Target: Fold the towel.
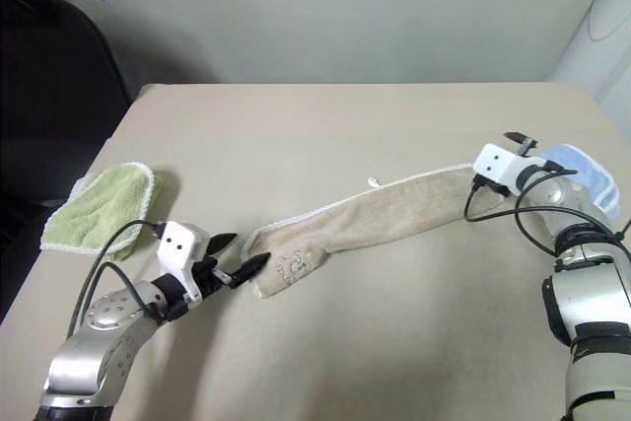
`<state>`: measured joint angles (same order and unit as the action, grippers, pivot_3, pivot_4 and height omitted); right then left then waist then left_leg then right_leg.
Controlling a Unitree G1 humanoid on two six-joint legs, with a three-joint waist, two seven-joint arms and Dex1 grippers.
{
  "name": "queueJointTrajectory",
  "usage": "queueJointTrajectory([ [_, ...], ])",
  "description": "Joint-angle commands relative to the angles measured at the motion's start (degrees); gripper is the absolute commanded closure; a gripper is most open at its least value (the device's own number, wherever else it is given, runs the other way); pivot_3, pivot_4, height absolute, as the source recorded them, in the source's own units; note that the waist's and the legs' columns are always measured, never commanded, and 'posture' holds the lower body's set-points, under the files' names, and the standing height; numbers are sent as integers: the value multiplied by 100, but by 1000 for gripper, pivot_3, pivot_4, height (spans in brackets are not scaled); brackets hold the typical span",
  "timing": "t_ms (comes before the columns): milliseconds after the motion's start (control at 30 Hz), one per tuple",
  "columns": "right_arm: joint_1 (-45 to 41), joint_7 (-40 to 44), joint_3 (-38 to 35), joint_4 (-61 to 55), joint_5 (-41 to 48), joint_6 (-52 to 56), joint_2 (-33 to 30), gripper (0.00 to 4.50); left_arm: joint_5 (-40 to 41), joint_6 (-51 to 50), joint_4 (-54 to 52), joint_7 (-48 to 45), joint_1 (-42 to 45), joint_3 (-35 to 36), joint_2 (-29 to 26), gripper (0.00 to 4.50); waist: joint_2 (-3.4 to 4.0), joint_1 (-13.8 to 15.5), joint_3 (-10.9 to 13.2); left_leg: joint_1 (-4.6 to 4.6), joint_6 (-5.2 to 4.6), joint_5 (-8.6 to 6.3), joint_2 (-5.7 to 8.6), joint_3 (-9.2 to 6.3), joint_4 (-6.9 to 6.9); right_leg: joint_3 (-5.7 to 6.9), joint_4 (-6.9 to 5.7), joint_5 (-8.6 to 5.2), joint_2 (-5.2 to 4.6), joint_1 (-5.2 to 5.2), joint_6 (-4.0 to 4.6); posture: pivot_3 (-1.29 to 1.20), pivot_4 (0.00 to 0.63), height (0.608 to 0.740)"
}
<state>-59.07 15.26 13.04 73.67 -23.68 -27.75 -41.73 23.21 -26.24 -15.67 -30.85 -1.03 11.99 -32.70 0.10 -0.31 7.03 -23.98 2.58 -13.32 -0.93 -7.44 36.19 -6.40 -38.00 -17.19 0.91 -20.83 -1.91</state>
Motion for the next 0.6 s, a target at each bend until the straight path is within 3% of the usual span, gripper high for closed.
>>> queueJointTrajectory([
  [33,181,850,-1061,-283,1275,348,-19,0,33,203,-283,183,51,402,43,9,0,0,0,0,1,1,0,2,0,0,0,0,1,0,0,0,150,740],
  [167,639,2161,-2107,-931,2676,1499,223,0,8,369,-680,-137,-110,270,-98,9,-1,-1,-1,1,21,12,0,6,-1,-5,2,0,3,0,0,0,150,740],
  [267,1067,2542,-2845,-1799,3723,3168,369,0,64,402,-994,-444,-199,88,-194,9,-1,8,-1,1,24,14,0,6,-1,-4,2,-1,5,1,2,0,150,740],
  [367,1602,2398,-3413,-2717,4530,4775,478,0,52,443,-1341,-831,-327,-242,-366,9,-1,29,-1,0,27,16,0,4,-1,-4,3,-2,5,0,4,0,150,740],
  [600,2280,1467,-4544,-4063,5799,6951,670,0,-334,655,-1362,-989,-242,-635,-525,9,-1,1,-1,8,26,15,0,2,-1,-6,1,-3,9,3,4,0,150,740],
])
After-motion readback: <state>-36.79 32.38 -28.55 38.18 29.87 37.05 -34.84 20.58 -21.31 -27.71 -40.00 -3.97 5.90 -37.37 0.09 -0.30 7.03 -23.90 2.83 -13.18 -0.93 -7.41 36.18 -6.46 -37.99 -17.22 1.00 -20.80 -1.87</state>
